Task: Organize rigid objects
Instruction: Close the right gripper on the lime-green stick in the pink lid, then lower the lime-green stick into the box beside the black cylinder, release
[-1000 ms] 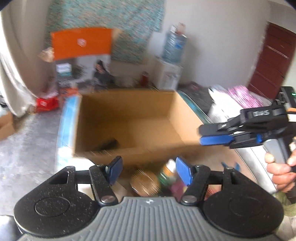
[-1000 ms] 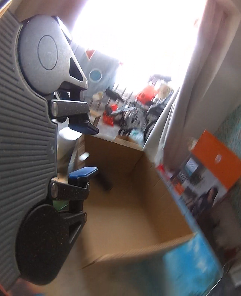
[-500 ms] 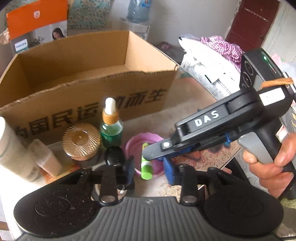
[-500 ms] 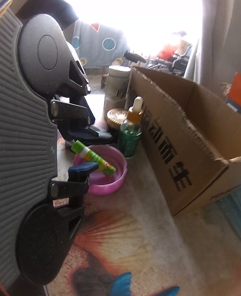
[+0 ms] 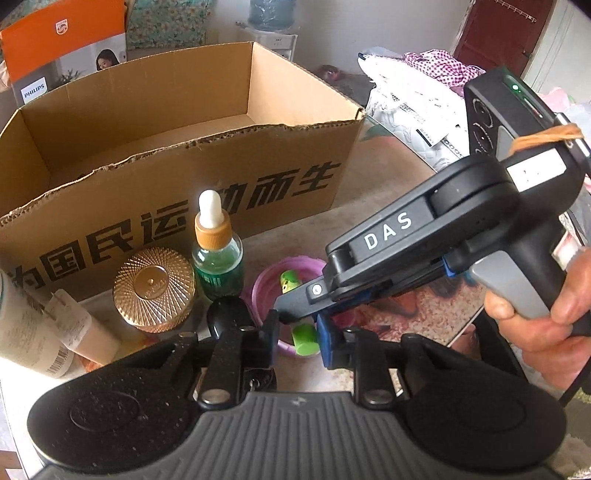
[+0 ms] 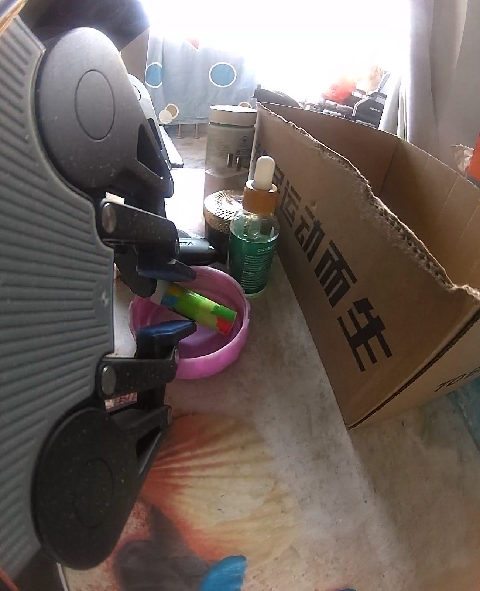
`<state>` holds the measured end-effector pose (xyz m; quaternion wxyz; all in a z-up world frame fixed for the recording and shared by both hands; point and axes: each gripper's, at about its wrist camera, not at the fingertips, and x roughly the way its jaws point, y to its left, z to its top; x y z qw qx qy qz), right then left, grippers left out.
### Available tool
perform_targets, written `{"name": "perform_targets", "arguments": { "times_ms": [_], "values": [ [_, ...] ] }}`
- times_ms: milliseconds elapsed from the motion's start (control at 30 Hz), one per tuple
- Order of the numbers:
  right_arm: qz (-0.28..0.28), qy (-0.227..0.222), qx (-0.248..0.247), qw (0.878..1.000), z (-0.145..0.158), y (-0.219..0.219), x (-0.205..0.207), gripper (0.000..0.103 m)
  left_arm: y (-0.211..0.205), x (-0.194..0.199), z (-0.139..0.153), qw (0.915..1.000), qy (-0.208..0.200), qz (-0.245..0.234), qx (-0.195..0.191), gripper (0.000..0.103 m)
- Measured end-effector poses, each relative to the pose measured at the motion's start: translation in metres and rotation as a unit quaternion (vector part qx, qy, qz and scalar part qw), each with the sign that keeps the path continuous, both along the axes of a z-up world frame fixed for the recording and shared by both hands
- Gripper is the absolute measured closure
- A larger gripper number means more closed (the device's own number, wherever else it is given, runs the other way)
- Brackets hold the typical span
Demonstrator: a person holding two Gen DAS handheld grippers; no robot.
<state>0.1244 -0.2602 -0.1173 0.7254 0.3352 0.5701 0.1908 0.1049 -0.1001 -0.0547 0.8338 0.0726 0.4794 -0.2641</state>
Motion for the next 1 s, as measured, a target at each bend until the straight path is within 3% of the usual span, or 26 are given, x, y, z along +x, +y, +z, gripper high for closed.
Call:
{"name": "perform_targets", "arguments": {
  "times_ms": [267,667,833,1000],
  "values": [
    [-0.016,0.024,0.036,0.999,-0.009,-0.007,0.005,0.081,-0.001,0.001,0.002,1.0,0.0,-0.003,0.005,0.075],
    [-0.036,0.002,0.054,0.998,-0.008,-0.014,-0.012,0.088,-0.003,-0.008,0.006,1.0,-0.004,-0.005,-0.005,0.076],
    [-0.041,-0.015,0.062,0.997,-0.001,-0.013,-0.022,0.088,-0.001,-0.02,0.023,0.9995,-0.026,-0.008,-0.014,0.076],
    [-0.039,-0.056,0.057,0.996,0.032,-0.01,-0.036,0.088,0.005,-0.033,0.057,0.9974,-0.067,-0.007,-0.027,0.075]
  ]
}}
